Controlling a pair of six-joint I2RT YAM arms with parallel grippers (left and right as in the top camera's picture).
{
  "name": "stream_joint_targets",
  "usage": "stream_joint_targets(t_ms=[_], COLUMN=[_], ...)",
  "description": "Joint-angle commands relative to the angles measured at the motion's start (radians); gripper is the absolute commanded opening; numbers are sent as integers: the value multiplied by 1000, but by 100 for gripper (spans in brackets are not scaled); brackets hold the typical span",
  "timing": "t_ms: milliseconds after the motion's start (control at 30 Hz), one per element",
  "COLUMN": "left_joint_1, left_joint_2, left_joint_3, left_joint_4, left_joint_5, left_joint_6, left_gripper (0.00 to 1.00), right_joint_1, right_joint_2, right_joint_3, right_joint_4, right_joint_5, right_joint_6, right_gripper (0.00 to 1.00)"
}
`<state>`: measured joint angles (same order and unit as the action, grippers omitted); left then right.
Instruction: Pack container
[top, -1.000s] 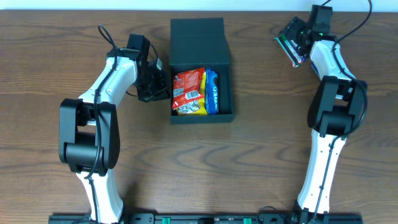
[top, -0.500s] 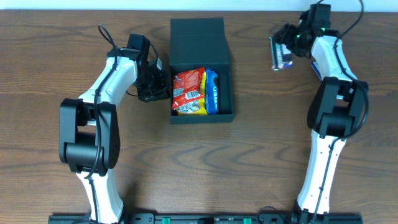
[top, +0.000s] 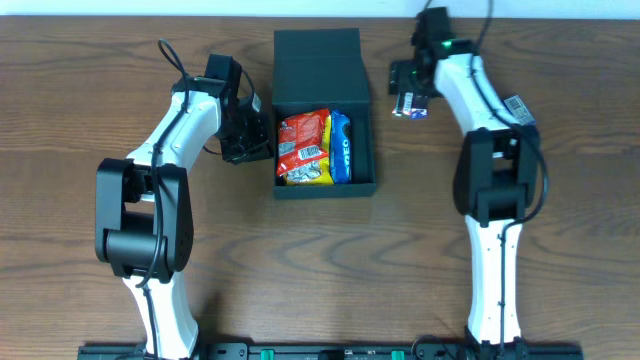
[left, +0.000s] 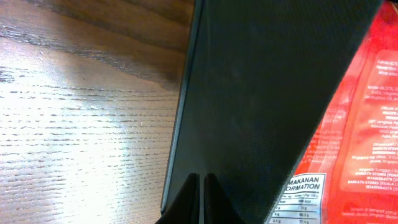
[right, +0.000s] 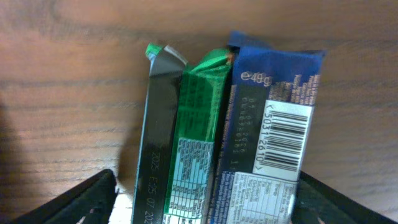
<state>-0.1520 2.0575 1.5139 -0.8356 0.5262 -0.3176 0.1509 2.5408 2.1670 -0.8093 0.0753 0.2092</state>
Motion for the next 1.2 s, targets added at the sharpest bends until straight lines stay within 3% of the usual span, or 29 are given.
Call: stream_joint_targets(t_ms=[0, 200, 533, 733, 1167], left_joint_1=[-4, -4, -4, -4, -4], left_joint_2=[15, 15, 15, 15, 15], left_joint_3=[-5, -5, -5, -5, -5], left_joint_4=[-2, -6, -4, 2, 2], left_joint_5=[-5, -5, -5, -5, -5], left_joint_6=[3, 3, 3, 3, 7], left_gripper=[6, 6, 6, 6, 6], right_joint_1=[51, 77, 63, 62, 62], right_joint_2=[40, 40, -1, -72, -216], right_joint_3=[-26, -26, -26, -26, -26], right_joint_4=[-13, -33, -94, -81, -82], right_joint_5=[139, 138, 138, 138, 138], right_joint_6=[-5, 23, 23, 22, 21], right_gripper=[89, 78, 71, 59, 65])
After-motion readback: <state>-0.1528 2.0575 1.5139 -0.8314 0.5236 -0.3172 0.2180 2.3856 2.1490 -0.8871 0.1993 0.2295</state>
